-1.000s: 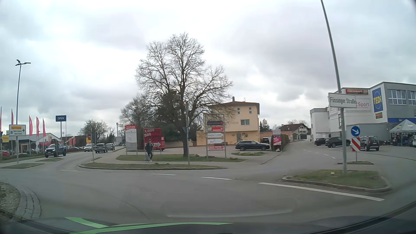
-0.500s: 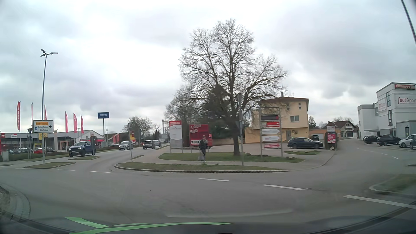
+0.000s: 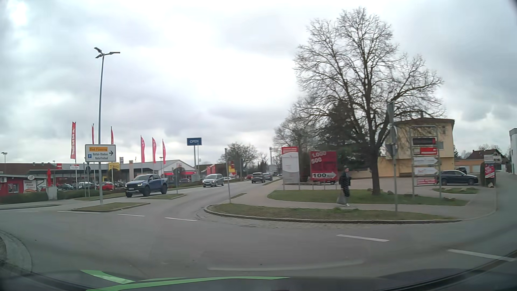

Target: Follow the waypoints while adhering to traffic rules and regulations

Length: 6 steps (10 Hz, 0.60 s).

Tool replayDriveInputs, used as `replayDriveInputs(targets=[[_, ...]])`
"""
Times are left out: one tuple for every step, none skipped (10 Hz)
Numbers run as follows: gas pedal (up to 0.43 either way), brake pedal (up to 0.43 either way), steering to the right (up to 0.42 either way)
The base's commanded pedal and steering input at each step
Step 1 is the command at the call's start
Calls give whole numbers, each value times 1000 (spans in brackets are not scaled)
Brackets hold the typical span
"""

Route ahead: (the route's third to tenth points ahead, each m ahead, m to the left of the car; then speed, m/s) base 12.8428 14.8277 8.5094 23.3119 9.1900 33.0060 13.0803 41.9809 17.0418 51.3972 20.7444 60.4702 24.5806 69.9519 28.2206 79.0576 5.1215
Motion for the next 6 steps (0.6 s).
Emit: replayDriveInputs(targets=[[67,0,-377],[67,0,-378],[67,0,-382],[67,0,-386],[67,0,-388],[67,0,-392]])
